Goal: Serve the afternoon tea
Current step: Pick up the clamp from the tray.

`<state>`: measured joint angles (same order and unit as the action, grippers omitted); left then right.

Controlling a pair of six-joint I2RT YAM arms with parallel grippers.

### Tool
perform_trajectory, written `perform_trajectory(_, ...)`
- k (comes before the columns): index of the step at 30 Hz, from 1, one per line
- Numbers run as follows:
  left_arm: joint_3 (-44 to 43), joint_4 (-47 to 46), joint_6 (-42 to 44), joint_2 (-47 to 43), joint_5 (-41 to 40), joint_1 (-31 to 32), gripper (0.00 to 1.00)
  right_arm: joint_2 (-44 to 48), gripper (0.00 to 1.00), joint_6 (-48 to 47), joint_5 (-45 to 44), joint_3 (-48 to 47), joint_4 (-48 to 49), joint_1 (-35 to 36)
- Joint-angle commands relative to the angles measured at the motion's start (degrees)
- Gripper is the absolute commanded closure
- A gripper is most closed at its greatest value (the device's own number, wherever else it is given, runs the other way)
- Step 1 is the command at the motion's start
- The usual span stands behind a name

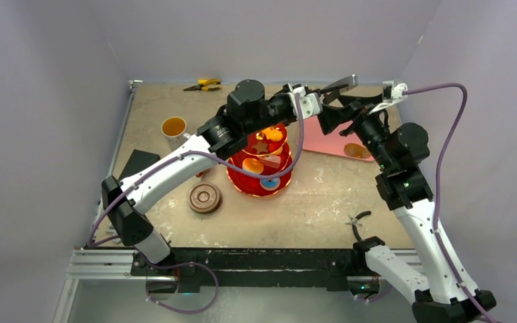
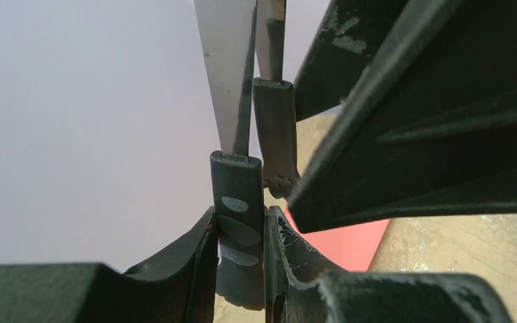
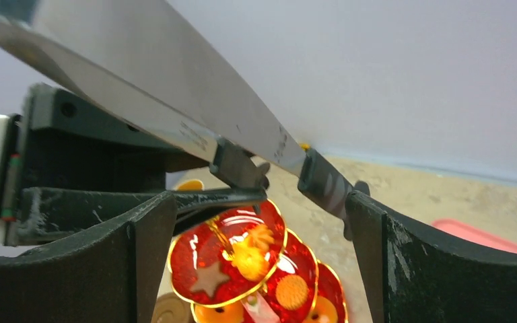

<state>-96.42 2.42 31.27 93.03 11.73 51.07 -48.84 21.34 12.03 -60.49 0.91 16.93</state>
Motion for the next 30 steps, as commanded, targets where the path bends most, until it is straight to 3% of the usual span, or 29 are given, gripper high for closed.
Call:
perform_trajectory(1,0.52,-3.94,1.77,-2.85,0.85,0.08,1.00,-0.97,0.01,4.14,1.91,-0.37,11.95,0.17)
perform_trajectory(12,0.10,-4.09,2.21,-2.29,-0.07,1.05,1.00,-6.31,0.03,4.91,-4.11,-3.03,9.24,0.25)
perform_trajectory(23,-0.95,-4.01,4.19,-0.69,-2.30,2.86,1.00,-10.85,0.35,6.28,-7.67,-7.82,4.12,0.39)
perform_trajectory(24,-0.97,-3.88,4.37,-0.62,-2.34,2.96,0.96,-11.06,0.37,6.11,-8.21,-8.02,3.65,0.33)
perform_trajectory(25,-1.03,-3.64,4.53,-0.58,-2.40,3.02,0.86,-11.28,0.38,6.01,-8.92,-8.14,3.05,0.36)
perform_trajectory(28,-1.13,-2.70,4.67,-0.62,-2.86,3.25,0.42,-10.98,0.42,5.76,-9.44,-7.10,1.36,0.31)
perform_trajectory(30,-1.07,-2.51,4.34,-0.86,-3.54,3.30,0.23,-9.93,0.41,3.96,-11.33,-5.18,2.50,0.30)
